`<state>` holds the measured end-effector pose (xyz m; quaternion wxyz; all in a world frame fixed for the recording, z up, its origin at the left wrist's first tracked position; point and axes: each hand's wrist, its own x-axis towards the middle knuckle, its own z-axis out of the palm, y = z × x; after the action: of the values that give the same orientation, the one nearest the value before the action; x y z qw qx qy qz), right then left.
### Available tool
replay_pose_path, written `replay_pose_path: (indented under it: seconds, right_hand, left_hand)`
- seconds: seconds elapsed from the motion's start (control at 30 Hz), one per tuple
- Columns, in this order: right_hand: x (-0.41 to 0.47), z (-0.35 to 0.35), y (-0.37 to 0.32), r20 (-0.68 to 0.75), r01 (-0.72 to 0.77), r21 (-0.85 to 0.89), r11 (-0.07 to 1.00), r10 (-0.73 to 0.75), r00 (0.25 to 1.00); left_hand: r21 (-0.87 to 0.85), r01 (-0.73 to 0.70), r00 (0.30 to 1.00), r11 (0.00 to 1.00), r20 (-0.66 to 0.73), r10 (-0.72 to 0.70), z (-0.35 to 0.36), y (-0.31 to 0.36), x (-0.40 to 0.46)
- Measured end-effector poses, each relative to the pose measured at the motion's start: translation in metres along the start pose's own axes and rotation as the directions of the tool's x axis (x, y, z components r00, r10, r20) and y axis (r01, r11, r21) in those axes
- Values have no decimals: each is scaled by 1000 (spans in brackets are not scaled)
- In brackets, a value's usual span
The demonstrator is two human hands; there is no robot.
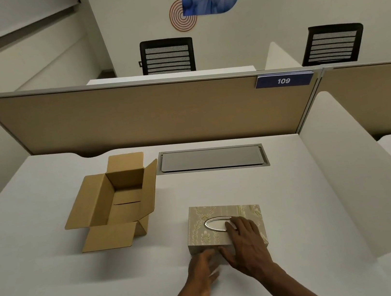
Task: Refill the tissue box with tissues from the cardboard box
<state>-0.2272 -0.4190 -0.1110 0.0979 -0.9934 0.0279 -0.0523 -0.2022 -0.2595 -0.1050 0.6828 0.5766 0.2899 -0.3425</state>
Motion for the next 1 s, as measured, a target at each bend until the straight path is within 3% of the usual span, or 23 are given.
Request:
replay_pose_path:
  seconds: [0.1,0.17,0.3,0.5,0.67,1.0]
  right_hand:
    - [-11,6,9,-57,-103,24,994,104,993]
    - [-17,7,14,-74,-150,43,988,153,986]
    - [-25,6,21,-71,-247,107,963,255,964]
    - [-31,7,31,44,-410,298,862,417,908]
    - [-33,5,40,88,-368,394,842,364,927]
    - [-30,-4,63,129,-348,394,851,323,937]
  left_hand:
    - [169,-75,958,983,-262,119,-20,6,10]
    - [261,-144,932,955,-290,220,-27,14,9]
    - [384,-244,927,891,-179,331,-27,31,9]
    - [467,-255,961,847,23,277,-23,44,13]
    - [511,-298,950,806,77,303,-20,40,8]
    - [622,-334,940,708,162,301,-18,35,13]
